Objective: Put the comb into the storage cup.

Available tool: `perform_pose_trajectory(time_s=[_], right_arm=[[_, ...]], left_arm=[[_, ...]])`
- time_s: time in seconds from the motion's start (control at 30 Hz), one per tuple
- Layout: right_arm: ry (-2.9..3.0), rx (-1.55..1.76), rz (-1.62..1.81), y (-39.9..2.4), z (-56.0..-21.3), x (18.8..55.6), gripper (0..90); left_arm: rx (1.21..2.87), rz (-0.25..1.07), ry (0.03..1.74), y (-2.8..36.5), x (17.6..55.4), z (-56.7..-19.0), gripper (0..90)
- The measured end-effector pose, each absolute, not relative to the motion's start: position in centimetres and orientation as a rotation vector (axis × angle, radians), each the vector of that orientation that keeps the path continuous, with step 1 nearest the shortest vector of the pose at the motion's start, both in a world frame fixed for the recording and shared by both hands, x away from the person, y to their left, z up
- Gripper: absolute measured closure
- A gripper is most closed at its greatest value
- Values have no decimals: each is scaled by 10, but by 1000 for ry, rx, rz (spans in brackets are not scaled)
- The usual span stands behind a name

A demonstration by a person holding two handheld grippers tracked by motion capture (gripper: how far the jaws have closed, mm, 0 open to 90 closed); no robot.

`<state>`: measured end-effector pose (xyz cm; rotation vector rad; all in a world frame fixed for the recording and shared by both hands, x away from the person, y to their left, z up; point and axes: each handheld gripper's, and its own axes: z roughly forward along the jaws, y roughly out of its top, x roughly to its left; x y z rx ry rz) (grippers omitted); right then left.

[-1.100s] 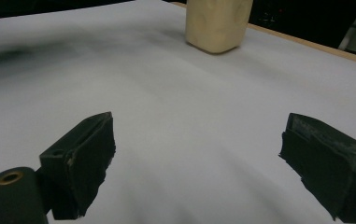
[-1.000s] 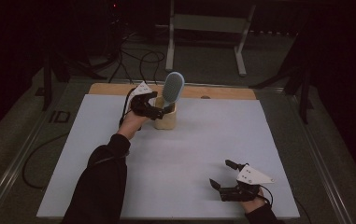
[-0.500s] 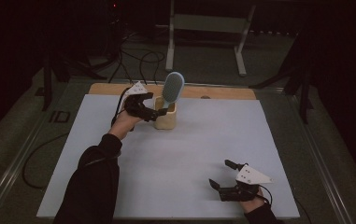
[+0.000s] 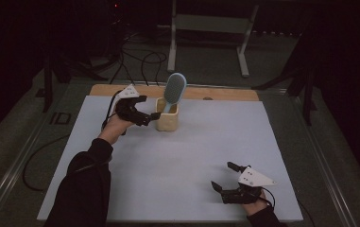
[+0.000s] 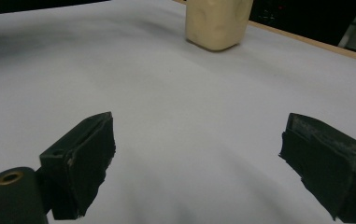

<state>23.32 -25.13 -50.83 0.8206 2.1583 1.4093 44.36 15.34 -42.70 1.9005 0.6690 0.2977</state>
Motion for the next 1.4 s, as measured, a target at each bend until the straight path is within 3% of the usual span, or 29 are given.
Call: perform_pose_trajectory(time_s=[1.4], right_arm=[[2157, 817, 1391, -249, -508, 233, 95]], left_arm=[[1936, 335, 698, 222, 378, -433, 0]])
